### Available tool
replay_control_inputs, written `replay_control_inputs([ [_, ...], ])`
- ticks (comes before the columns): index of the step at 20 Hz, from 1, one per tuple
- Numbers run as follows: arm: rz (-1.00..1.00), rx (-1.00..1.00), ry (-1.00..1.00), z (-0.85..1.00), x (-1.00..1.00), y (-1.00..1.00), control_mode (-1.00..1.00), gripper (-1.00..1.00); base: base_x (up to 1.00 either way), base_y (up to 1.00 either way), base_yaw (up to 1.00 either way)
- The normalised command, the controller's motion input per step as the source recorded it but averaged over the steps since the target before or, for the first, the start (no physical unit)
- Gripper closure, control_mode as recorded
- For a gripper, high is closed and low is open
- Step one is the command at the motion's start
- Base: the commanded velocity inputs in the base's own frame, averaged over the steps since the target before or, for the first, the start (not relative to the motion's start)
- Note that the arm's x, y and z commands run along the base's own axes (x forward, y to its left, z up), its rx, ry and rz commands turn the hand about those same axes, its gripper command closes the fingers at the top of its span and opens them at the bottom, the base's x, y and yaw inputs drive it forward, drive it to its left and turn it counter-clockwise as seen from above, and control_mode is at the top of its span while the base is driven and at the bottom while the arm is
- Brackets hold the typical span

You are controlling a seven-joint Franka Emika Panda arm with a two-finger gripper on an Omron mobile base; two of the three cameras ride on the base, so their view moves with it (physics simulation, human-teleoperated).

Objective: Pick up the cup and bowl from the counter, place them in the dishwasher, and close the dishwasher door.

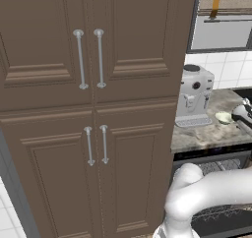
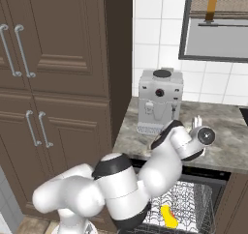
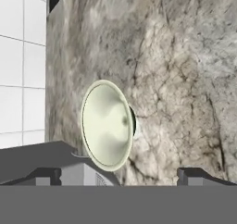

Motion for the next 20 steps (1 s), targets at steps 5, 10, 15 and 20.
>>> replay_control_inputs([
  [5, 0.01, 0.0, 0.0, -0.26, 0.26, 0.0, -1.0, -1.0, 0.0, 0.0, 0.0],
  [10, 0.0, 0.0, 0.0, -0.14, 0.27, 0.0, -1.0, -1.0, 0.0, 0.0, 0.0],
  [15, 0.0, 0.01, 0.0, -0.16, 0.35, -0.01, -1.0, -1.0, 0.0, 0.0, 0.0],
  [20, 0.0, 0.03, 0.0, -0.21, 0.34, -0.05, -1.0, 1.0, 0.0, 0.0, 0.0],
])
